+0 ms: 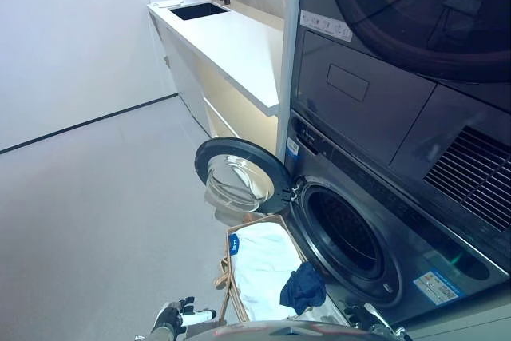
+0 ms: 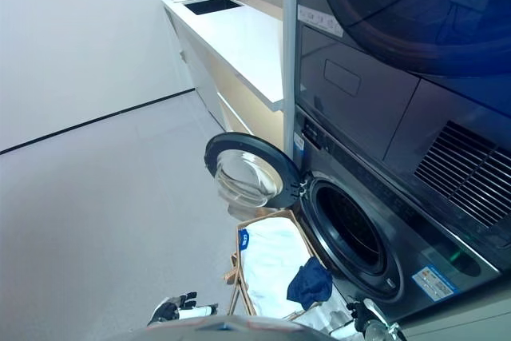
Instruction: Put the clothes in the basket into the washing machine.
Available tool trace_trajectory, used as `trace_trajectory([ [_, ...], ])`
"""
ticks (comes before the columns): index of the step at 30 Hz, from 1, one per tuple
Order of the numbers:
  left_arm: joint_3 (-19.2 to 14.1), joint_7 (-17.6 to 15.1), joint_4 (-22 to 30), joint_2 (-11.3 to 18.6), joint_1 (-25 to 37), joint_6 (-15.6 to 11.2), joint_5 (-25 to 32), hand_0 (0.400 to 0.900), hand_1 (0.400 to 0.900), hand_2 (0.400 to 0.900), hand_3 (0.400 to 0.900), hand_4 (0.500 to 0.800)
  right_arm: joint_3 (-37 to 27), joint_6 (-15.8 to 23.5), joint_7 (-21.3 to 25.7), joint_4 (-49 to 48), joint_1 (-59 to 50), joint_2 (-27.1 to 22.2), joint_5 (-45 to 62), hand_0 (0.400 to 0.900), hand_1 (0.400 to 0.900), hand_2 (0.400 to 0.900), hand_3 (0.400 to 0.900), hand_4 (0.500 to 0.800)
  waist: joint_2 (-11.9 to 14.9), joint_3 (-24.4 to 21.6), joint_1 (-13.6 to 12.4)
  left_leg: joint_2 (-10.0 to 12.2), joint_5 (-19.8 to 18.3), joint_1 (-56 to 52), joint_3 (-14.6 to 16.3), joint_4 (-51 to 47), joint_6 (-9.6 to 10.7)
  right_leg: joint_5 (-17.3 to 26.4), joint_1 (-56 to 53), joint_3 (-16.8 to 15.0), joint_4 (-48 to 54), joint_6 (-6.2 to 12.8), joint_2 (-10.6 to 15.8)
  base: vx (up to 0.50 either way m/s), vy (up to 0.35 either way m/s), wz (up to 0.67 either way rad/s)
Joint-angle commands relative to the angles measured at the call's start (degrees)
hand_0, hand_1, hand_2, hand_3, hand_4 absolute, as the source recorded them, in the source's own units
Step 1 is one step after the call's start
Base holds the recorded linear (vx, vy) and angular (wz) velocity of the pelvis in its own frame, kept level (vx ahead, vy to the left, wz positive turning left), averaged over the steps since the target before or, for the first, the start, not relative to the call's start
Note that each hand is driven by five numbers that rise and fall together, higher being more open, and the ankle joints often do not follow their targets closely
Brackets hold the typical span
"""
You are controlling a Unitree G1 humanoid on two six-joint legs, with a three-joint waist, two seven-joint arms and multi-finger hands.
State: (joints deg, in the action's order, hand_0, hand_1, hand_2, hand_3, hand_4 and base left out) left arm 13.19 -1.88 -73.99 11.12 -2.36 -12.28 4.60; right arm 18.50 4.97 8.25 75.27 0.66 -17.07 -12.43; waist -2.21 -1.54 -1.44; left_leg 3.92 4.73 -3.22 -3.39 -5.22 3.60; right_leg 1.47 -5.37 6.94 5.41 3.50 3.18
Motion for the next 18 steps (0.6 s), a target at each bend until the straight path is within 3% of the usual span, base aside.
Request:
trace_trajectory([
  [1,-2.0,-0.4,-2.5,1.7,4.3,-1.3,0.5,0.900,0.900,0.900,0.900,0.800,1.1,0.7,1.4,1.0,-3.0,0.8,-0.5,0.900,0.900,0.900,0.900,0.800,4.0,1.3,-0.5,-2.8,-5.6,-1.0,1.3,0.2,-1.7,-1.8,-0.7,-1.4,-0.4,1.74,1.9,0.00,0.000,0.00],
  [12,-2.0,-1.9,-1.8,2.4,5.0,-1.6,0.8,0.900,0.900,0.900,0.900,0.800,3.7,0.4,2.5,-1.2,-6.5,-1.5,-4.2,0.900,0.900,0.900,0.900,0.800,3.3,4.3,-1.4,-3.3,-4.5,2.3,0.6,0.2,-1.8,-0.9,2.2,-0.8,-0.4,1.92,2.5,-0.01,0.000,0.04],
  [18,-0.7,-4.8,1.0,3.1,6.1,-3.2,4.9,0.900,0.900,0.900,0.900,0.800,6.7,0.7,4.9,-7.4,-11.7,-4.6,-6.2,0.900,0.900,0.900,0.900,0.800,1.5,11.6,-1.8,-4.3,-2.8,11.9,-0.3,3.4,-2.3,-0.6,12.4,-0.1,-6.0,1.46,3.6,-0.17,0.020,0.08],
])
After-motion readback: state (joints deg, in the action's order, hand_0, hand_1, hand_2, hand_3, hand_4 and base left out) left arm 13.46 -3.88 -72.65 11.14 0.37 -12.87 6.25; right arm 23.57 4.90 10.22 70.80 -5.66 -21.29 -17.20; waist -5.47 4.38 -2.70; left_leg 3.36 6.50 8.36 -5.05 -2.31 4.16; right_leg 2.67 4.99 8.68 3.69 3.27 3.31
